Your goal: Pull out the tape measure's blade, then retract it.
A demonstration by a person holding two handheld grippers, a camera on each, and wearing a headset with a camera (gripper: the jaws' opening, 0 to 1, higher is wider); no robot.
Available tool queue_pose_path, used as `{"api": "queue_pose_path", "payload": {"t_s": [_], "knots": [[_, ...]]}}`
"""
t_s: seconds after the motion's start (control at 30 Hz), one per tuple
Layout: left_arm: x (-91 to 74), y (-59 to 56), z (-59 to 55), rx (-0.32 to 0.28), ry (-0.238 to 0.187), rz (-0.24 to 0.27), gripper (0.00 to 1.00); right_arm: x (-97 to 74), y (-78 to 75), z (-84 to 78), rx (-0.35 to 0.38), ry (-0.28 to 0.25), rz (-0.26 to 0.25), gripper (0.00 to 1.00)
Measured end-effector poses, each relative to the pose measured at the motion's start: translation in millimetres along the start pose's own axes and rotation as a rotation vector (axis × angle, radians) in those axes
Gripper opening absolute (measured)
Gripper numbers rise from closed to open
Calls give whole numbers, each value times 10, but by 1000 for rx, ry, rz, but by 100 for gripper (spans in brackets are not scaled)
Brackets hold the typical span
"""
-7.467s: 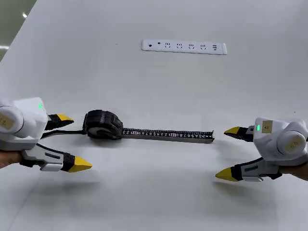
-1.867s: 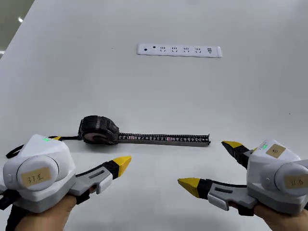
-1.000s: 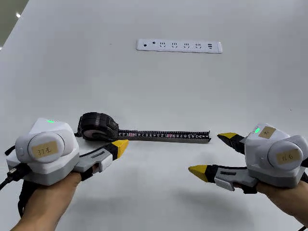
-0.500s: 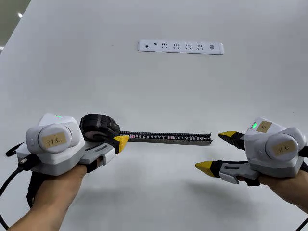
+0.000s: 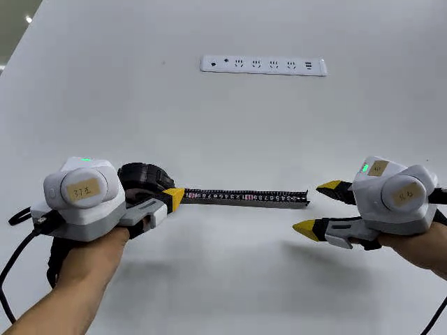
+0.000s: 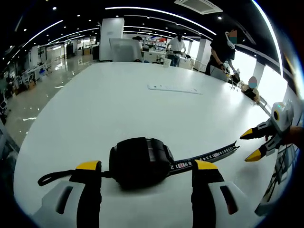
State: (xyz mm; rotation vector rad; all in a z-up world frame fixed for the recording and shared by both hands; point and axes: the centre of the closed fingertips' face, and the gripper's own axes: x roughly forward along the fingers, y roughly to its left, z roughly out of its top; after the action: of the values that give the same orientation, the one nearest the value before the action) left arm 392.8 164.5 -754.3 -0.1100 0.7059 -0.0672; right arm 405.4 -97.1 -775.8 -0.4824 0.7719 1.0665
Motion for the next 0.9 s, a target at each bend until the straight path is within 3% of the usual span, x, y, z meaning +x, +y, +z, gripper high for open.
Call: {"api": "queue_pose_path", "payload": {"t_s": [0.9], "knots": [[179, 54, -36, -62, 35, 48, 64, 195, -153, -33, -108, 48, 93, 22]]}}
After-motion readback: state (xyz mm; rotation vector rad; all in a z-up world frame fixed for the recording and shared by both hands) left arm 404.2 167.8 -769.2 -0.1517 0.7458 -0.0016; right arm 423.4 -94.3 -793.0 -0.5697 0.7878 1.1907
